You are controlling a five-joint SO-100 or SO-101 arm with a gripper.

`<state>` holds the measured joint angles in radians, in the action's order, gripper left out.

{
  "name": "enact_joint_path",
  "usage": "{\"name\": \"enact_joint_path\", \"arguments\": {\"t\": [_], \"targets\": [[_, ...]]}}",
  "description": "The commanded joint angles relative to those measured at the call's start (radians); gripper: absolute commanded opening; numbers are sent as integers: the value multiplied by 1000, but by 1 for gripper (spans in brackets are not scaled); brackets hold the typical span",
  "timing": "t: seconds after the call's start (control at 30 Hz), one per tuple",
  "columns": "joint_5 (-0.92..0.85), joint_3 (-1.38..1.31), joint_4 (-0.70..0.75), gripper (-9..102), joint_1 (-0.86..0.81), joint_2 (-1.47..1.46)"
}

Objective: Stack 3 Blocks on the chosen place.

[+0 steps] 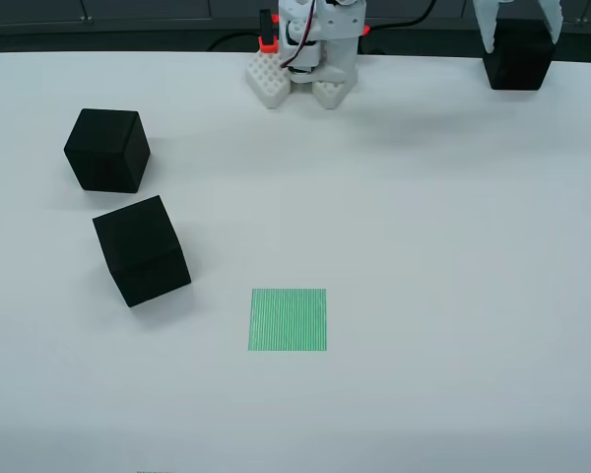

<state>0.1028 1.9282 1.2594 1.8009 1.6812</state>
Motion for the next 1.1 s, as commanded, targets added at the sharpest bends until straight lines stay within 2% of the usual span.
{"name": "enact_joint_path", "arguments": {"t": [0.0,0.23,0.37,0.53,0.9,1.07], "targets": [[-5,-37,-17,24,2,-5],[-6,-55,-17,22,-60,25],[-3,-54,-23,22,-161,38],[-5,-72,-32,22,-442,112],[-9,-215,77,22,-1109,109],[-28,-256,100,22,-1351,103]]}}
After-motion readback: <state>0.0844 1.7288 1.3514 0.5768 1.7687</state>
